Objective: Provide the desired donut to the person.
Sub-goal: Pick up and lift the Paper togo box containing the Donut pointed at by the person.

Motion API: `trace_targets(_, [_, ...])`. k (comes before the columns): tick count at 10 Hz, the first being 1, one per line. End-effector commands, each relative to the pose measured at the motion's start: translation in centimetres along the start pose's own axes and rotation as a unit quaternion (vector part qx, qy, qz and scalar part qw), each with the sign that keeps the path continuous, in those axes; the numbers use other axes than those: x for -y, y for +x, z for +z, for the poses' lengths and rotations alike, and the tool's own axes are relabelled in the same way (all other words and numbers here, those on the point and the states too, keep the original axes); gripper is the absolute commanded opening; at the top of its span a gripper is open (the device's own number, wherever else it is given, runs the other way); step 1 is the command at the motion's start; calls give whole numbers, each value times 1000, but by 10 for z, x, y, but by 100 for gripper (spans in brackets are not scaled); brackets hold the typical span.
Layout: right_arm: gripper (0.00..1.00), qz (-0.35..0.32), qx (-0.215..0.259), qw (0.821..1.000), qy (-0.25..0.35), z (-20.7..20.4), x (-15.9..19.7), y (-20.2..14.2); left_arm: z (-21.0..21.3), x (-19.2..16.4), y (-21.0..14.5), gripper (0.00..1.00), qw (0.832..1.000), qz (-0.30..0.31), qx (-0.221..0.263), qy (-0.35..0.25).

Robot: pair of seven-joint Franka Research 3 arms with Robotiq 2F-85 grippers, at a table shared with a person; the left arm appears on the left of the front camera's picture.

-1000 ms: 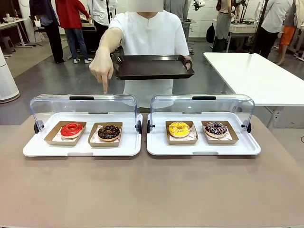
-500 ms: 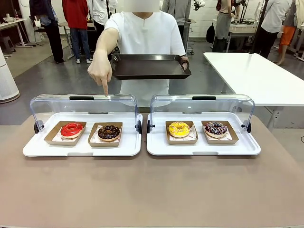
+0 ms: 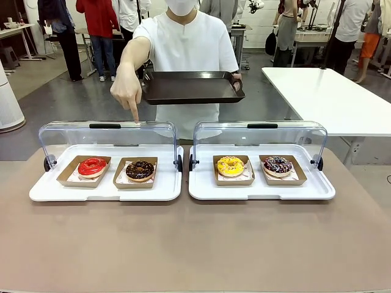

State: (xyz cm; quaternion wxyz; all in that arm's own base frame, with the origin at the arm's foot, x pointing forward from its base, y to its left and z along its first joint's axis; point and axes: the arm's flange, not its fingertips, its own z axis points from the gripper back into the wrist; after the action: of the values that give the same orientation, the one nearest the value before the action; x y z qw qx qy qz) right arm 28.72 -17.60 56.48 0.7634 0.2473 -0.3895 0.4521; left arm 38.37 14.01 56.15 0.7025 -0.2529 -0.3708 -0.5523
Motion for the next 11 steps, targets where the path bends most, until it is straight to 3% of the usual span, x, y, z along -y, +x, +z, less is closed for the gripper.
trace_targets(1, [100,5,7,1000,3,0,1,0,0,1,-1,100,1000,-1,-3,-2])
trace_targets(3, [100,5,7,1000,3,0,1,0,0,0,20,100,1000,-1,-17,-9])
trace_targets(5, [100,5,7,1000,3,0,1,0,-27,4,59,100,992,-43,-113,-42])
trace_targets(6, [100,5,7,1000,3,0,1,0,-62,10,73,100,974,-77,-208,-50])
trace_targets(7, [100,5,7,1000,3,0,1,0,-94,13,84,100,957,-91,-269,-55])
trace_targets(9, [100,5,7,1000,3,0,1,0,-154,11,97,100,935,-107,-330,-74])
trace_targets(11, [100,5,7,1000,3,0,1,0,-218,-1,84,100,919,-104,-372,-79])
